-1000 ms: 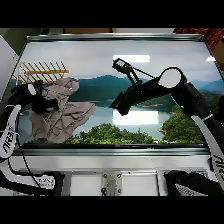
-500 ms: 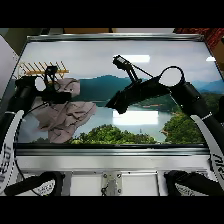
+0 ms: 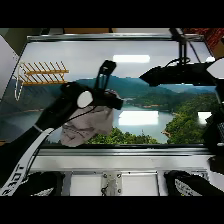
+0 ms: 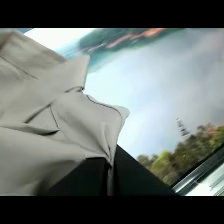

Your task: Fold the clothes and pants, and hang the long-sleeved shirts on hangers.

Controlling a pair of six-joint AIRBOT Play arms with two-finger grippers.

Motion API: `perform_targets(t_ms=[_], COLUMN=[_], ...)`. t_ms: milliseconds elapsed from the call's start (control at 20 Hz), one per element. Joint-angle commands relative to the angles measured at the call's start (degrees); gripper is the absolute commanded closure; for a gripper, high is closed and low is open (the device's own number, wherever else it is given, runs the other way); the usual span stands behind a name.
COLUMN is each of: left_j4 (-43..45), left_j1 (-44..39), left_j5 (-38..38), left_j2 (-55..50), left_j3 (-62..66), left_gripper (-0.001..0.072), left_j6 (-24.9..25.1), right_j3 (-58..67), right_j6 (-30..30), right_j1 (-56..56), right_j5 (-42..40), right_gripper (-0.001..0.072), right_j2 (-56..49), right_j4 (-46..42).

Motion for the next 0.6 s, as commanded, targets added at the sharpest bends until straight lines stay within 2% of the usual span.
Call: perform_targets(t_ms=[0, 50, 200, 400, 550], left_j4=[1.38, 1.29, 1.22, 1.27, 0.52], left_j1=[-1.81, 0.61, 10.23, 24.7, 35.26], left_j5=[-4.37, -7.89, -12.17, -11.87, -9.35], left_j2=[-7.58, -7.87, -3.1, 7.43, 10.14], left_j3=[11.23, 13.66, 10.78, -8.55, -20.72], left_gripper=[0.0117, 0.0055, 0.0055, 0.0054, 0.0054], left_j6=[-0.07, -0.04, -0.42, -1.38, -1.57], right_j3=[0.02, 0.02, 0.02, -0.09, -0.11], right_j6=[3.82, 4.22, 4.2, 4.24, 6.84], right_j1=[-4.66, -5.2, -5.79, -5.79, -5.81], right_j5=[-0.59, -0.31, 1.73, 3.61, 5.2], right_gripper=[0.07, 0.0699, 0.0699, 0.0699, 0.0699], right_j2=[1.95, 2.14, 2.4, 2.19, 1.36], right_j4=[-4.07, -4.57, -6.56, -6.95, -6.95])
